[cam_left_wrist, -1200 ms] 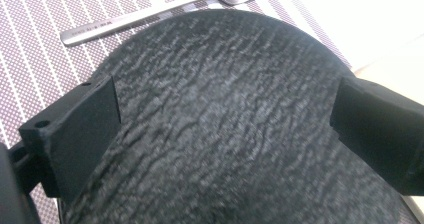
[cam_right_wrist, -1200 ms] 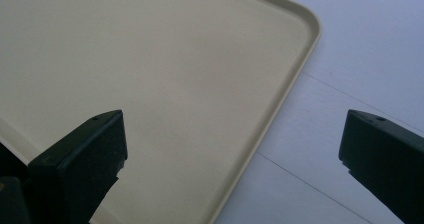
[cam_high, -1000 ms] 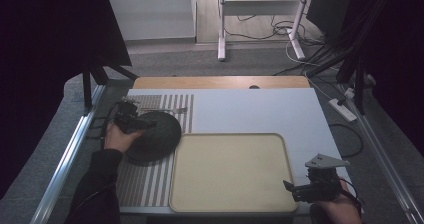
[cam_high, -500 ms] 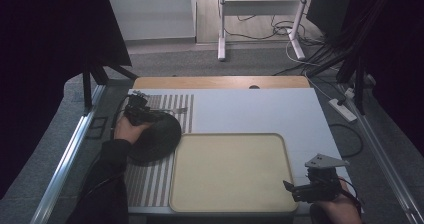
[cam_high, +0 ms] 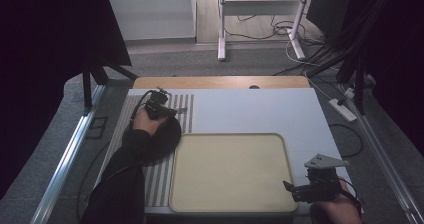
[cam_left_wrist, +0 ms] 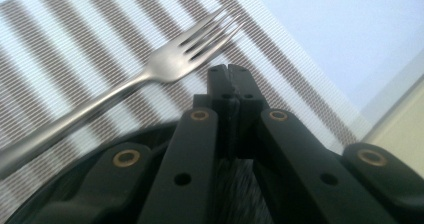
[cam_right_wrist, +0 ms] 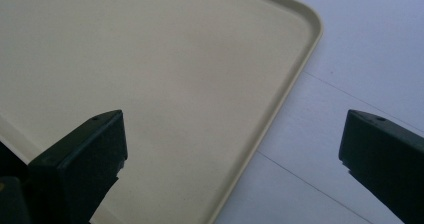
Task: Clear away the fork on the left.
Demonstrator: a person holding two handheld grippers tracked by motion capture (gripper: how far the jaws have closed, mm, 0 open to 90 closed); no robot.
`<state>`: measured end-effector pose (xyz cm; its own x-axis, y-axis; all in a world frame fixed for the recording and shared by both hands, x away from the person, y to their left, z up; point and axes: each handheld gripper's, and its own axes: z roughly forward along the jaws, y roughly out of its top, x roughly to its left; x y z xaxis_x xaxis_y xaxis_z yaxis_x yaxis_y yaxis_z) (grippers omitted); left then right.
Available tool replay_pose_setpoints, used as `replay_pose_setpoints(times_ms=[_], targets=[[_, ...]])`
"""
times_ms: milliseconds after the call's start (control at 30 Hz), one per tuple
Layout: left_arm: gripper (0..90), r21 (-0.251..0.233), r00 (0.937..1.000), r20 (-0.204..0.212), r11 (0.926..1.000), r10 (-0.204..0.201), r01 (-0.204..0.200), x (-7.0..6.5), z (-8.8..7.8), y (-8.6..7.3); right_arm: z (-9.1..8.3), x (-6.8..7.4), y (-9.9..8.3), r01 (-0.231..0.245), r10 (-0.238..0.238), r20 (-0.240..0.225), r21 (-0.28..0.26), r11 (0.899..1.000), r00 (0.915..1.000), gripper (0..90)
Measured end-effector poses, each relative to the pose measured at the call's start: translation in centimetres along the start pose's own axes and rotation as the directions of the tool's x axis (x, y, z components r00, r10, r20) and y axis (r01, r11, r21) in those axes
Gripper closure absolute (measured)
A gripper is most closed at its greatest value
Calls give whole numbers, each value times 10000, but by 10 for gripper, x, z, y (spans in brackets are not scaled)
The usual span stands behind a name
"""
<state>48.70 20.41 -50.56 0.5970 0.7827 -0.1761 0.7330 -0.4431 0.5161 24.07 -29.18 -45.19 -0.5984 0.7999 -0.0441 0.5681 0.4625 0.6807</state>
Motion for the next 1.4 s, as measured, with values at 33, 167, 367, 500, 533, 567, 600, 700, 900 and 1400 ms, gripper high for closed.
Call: replay_pose_setpoints(times_ms=[33, 167, 367, 500, 533, 567, 600, 700, 900, 1400], targets=[[889, 54, 10000, 30, 10000, 47, -47, -2, 4, 3, 0, 0, 0, 12, -12, 10, 20, 10000, 10000, 0], [889, 438, 9997, 5, 9987, 257, -257, -8, 21, 14, 0, 0, 0, 28, -28, 4, 15, 10000, 10000, 0], [890, 569, 9994, -263, 9981, 237, -222, -8, 35, 25, 0, 0, 0, 14, -14, -38, -21, 10000, 10000, 0], [889, 467, 9993, -374, 9989, 9, 8, -1, 37, 30, 0, 0, 0, 34, -34, -45, 14, 10000, 10000, 0], [890, 445, 9992, -392, 9990, -67, 85, 1, 37, 31, 0, 0, 0, 45, -45, -44, 15, 10000, 10000, 0], [890, 437, 9990, -429, 9990, -91, 109, 3, 38, 33, 0, 0, 0, 53, -53, -45, 16, 10000, 10000, 0], [890, 432, 9991, -412, 9990, -136, 153, 5, 38, 34, 0, 0, 0, 51, -51, -47, -5, 10000, 10000, 0], [889, 447, 9987, -481, 9988, -185, 207, 10, 40, 38, 0, 0, 0, 31, -31, -60, 10, 10000, 10000, 0], [887, 473, 9987, -435, 9985, -263, 283, 13, 39, 40, 0, -1, 0, 8, -8, -80, -10, 10000, 10000, 0], [241, -339, 9983, -459, 9989, -354, 339, 43, 1, 30, 0, 0, 0, 65, -65, -84, 10, 10000, 9999, 0]])
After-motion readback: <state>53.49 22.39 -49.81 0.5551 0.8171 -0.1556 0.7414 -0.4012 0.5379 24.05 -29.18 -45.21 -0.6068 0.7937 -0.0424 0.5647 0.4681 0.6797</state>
